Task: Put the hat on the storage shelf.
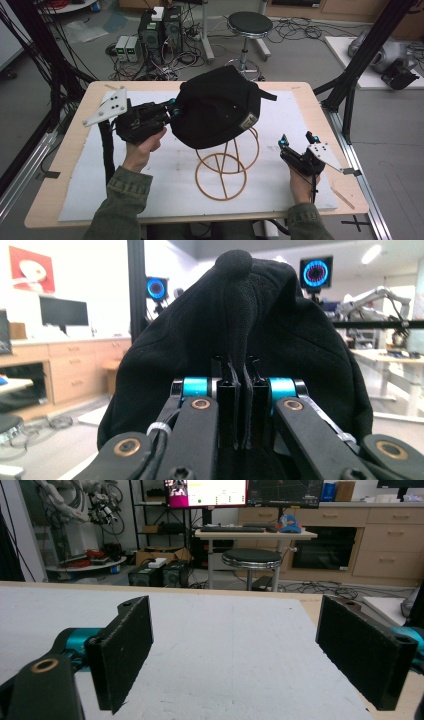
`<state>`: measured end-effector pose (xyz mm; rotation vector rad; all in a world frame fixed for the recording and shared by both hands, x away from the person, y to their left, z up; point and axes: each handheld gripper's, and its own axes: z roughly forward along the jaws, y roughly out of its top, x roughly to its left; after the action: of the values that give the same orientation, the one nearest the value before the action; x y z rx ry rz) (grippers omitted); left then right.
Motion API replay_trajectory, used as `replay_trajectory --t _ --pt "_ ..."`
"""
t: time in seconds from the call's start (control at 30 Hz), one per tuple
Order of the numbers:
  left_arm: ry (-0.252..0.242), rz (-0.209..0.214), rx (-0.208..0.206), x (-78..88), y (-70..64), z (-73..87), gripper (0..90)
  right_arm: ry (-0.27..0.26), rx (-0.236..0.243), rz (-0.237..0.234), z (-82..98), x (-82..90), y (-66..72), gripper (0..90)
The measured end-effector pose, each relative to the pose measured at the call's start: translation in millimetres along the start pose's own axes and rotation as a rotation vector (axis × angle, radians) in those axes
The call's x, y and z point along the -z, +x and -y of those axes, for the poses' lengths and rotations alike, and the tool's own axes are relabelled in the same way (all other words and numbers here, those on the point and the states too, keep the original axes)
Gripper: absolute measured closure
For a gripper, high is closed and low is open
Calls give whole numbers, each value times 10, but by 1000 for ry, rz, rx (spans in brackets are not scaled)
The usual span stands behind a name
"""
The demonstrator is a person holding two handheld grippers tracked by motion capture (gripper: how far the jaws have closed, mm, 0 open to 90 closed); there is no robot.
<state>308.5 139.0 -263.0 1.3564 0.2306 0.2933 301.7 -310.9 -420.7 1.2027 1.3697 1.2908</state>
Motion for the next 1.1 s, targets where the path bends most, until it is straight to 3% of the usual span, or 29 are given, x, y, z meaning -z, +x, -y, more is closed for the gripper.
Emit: replay_trajectory --t 0.27,0.67,0.83,1.1 --pt "98 61 14 -122 47 81 870 8 -3 -9 0 -5 1 145" --pt "266 123 -42 -383 -49 183 868 17 2 -24 6 -18 11 145" --pt "270 116 -33 -390 -44 182 860 14 0 -22 2 -12 3 146" --pt "283 142 -37 -400 -77 186 855 17 -9 -18 1 -8 -2 146"
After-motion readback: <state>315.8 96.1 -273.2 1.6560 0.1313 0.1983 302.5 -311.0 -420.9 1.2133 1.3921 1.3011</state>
